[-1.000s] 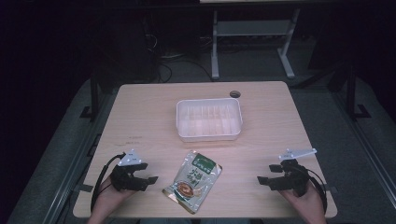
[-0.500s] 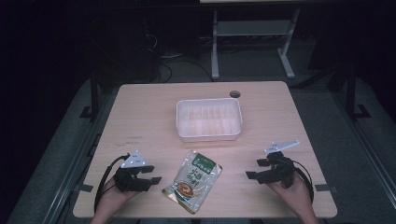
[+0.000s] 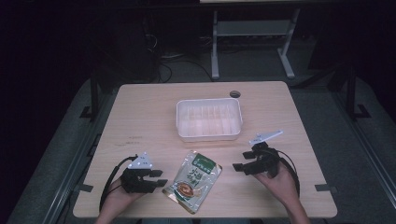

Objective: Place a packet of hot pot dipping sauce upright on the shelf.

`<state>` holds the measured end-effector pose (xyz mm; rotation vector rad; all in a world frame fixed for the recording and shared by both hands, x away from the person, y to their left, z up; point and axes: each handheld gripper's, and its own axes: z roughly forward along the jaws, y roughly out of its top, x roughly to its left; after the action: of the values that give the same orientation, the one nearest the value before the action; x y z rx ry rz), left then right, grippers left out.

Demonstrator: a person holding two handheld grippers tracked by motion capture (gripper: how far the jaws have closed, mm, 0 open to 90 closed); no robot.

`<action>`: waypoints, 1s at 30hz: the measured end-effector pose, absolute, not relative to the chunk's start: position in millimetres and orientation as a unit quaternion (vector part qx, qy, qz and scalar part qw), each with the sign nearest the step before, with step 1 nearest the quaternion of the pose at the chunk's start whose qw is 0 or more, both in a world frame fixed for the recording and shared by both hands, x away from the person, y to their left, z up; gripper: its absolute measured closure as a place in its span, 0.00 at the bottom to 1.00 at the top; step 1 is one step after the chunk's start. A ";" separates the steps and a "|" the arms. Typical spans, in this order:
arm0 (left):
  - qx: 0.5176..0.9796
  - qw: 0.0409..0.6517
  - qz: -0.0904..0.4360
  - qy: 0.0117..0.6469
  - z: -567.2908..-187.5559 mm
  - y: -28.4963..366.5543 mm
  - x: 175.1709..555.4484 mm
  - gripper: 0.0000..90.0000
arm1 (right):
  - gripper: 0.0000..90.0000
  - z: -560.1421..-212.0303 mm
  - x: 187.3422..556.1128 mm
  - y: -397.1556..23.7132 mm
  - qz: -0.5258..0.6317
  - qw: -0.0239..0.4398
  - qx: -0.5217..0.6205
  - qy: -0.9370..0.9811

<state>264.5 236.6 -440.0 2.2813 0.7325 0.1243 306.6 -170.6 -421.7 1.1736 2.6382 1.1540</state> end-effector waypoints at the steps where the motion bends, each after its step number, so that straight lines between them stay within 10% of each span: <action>1: 0.887 0.363 0.048 0.281 -439.8 236.5 264.4 0.63 | 0.36 -421.2 308.4 -166.4 0.369 0.014 0.375 0.850; 30: 0.909 0.342 0.024 0.237 -446.8 202.6 255.8 0.70 | 0.45 -445.1 364.9 -63.3 0.281 -0.069 0.328 0.899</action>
<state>255.8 202.6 -446.8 2.3626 0.6161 0.0627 364.9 -63.3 -445.1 1.0794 2.9570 0.9228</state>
